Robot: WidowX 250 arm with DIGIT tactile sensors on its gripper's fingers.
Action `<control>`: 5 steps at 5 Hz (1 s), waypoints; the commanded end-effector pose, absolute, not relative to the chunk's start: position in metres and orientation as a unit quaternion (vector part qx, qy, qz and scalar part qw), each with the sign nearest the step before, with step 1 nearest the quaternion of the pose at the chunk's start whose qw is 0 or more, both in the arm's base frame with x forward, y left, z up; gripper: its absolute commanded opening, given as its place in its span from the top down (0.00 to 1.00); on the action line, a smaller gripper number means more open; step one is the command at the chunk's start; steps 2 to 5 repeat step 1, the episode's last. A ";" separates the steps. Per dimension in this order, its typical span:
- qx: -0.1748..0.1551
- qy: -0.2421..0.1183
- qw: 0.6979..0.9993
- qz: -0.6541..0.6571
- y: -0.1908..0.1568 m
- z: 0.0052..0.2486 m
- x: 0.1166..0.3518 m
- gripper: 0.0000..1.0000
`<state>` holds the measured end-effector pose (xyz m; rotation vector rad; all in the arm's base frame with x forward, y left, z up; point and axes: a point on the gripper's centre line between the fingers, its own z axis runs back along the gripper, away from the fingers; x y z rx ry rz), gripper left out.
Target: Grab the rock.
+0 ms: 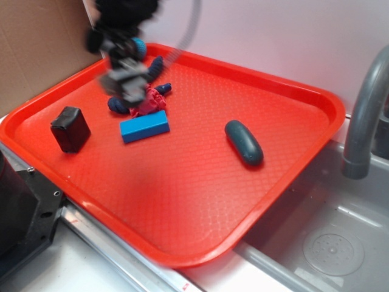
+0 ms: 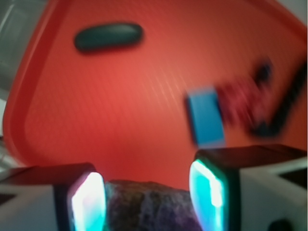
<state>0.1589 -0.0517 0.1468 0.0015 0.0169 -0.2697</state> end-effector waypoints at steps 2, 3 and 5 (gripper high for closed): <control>0.033 -0.028 0.993 0.110 -0.060 0.201 0.128 1.00; 0.033 -0.028 0.993 0.110 -0.060 0.201 0.128 1.00; 0.033 -0.028 0.993 0.110 -0.060 0.201 0.128 1.00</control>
